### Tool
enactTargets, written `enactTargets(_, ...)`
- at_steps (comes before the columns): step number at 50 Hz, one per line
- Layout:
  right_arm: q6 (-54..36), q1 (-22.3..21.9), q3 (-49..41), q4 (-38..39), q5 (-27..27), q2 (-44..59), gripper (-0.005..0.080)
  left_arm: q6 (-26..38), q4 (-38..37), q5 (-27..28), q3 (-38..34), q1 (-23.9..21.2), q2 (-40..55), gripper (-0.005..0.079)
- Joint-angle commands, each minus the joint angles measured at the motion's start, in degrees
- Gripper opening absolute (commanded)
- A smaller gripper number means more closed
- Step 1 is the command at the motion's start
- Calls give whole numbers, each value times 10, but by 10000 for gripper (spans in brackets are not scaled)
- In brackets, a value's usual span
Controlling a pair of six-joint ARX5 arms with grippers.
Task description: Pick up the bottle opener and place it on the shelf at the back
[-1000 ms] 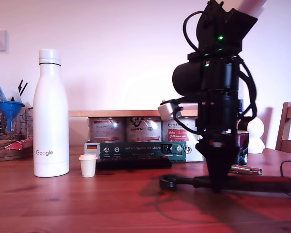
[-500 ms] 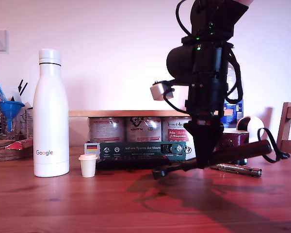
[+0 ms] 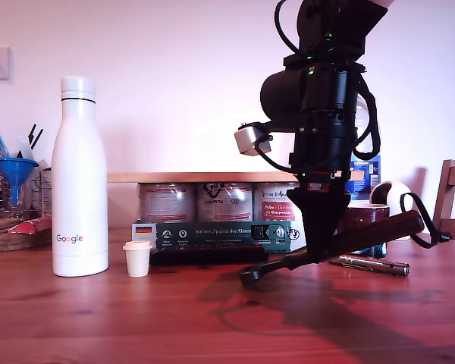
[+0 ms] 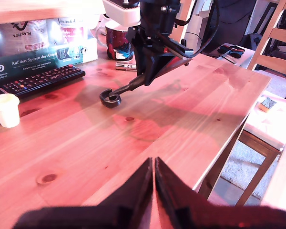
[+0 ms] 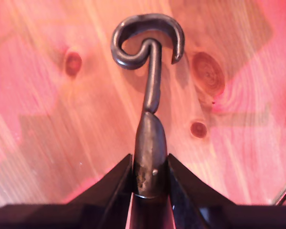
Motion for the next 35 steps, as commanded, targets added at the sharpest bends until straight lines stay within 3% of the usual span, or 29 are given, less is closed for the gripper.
enactTargets(1,3,6,12,4,-5,-5,-13,3,-4,2,-8,-2,-5,-24)
enactTargets(35,24,6,34,9,-33,-21,-13,3,-4,2,-8,-2,-5,-24)
